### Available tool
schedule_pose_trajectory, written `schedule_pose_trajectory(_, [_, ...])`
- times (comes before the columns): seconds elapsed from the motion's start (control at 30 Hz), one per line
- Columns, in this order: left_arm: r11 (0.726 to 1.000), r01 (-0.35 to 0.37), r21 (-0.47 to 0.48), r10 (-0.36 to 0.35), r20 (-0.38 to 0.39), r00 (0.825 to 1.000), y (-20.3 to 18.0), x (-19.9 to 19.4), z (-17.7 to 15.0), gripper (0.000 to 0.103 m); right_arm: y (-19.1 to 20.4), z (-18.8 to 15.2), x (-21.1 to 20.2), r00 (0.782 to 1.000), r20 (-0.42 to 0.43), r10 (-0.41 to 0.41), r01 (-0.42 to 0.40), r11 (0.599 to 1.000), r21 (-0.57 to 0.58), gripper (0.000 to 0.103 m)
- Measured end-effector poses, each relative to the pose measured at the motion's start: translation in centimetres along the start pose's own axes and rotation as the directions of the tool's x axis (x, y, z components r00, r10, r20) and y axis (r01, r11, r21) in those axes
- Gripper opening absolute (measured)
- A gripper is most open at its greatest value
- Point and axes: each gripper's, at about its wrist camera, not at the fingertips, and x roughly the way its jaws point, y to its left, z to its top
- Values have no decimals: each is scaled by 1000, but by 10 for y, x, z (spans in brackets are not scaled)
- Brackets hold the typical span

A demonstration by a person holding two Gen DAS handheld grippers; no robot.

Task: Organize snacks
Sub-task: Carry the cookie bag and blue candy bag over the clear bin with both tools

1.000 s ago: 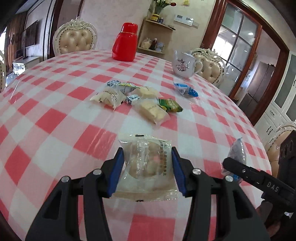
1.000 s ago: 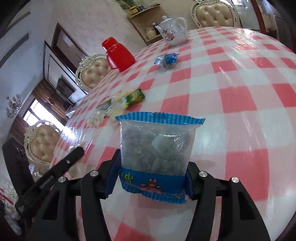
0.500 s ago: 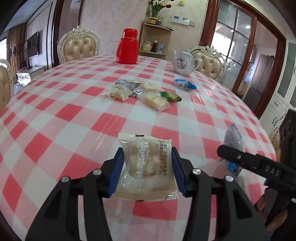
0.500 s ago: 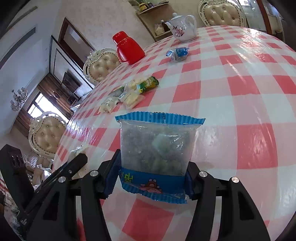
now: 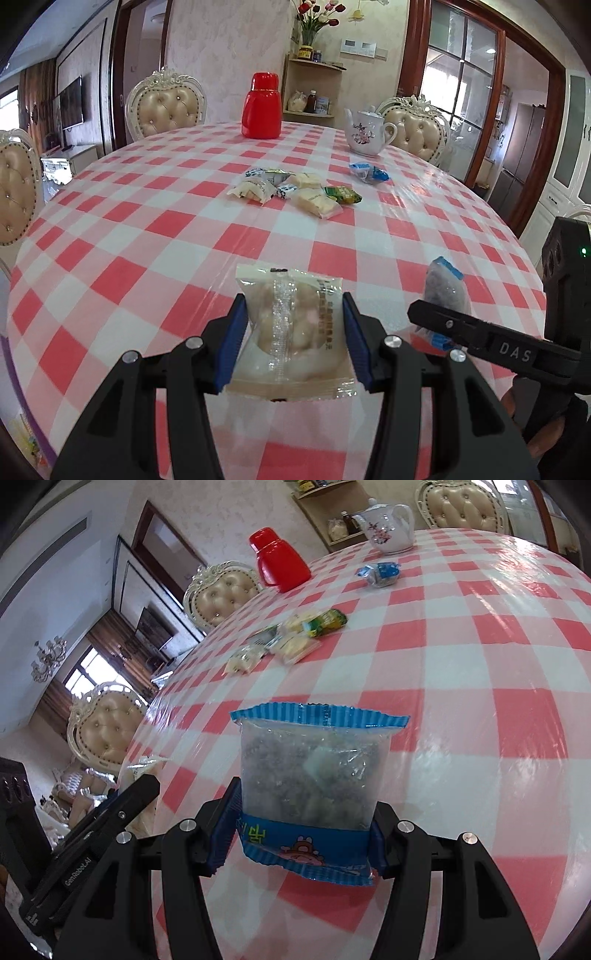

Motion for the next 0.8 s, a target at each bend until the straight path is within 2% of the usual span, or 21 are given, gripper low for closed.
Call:
schedule_pose_trajectory(0.2, [999, -49, -12, 49, 6, 999, 10, -20, -11, 51, 18, -14, 0, 999, -27, 21, -22, 999, -45, 58])
schedule_pose_trajectory(0.37, [994, -88, -63, 89, 16, 996, 33, -42, -21, 51, 34, -24, 2, 998, -50, 45, -49, 995, -85, 58])
schedule_pose_trajectory(0.8, [960, -224, -167, 231, 26, 973, 107, -104, -47, 51, 97, -56, 12, 988, -122, 93, -119, 965, -232, 58])
